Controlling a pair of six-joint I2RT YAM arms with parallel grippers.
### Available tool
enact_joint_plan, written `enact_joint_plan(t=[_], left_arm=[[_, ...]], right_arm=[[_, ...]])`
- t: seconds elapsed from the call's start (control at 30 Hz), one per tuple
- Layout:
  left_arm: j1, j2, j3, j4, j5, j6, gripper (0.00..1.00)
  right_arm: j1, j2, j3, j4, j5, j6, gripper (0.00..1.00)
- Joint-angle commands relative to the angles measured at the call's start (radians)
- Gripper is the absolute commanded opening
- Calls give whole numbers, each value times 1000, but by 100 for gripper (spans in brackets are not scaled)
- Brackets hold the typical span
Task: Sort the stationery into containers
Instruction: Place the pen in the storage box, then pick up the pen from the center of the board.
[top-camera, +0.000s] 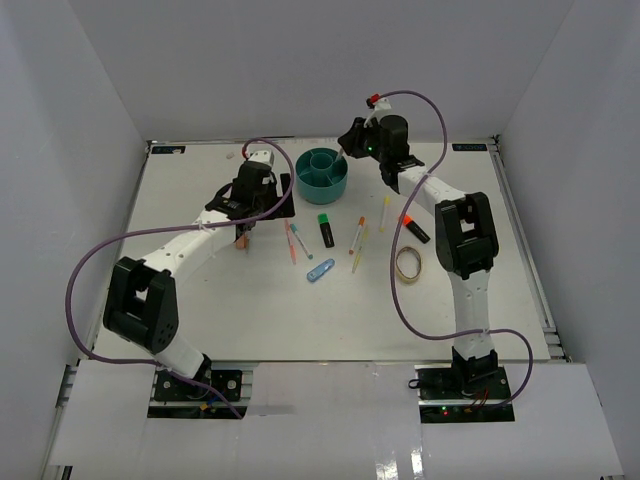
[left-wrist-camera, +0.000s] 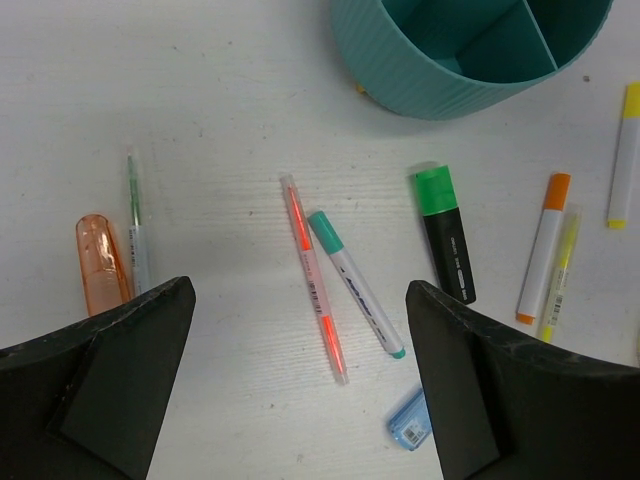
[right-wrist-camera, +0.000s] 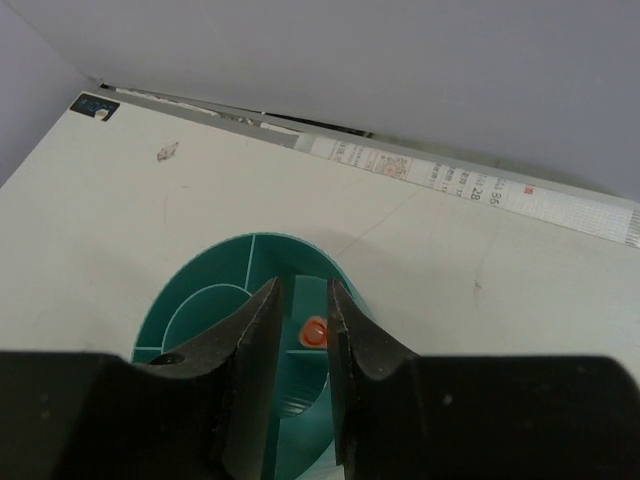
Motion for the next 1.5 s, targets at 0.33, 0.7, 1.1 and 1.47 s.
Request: enact_joint_plan(t=[0.33,0.7,1.1,1.47], left_arm=[[-3,17,52,-27,43,-37,98],[-29,123,169,-249,102,-232,98],[-130,329,378,-470,74,-413,93],[-136,428,416,-523,36,-464,73]], right_arm=[[6,-121,-51,2,37,-35,57],[6,-563,-254,-423,296,-125,98],[6,-1118,-758,-641,309,-36,92],[4,-1297,-956,-624,297,-20,92]])
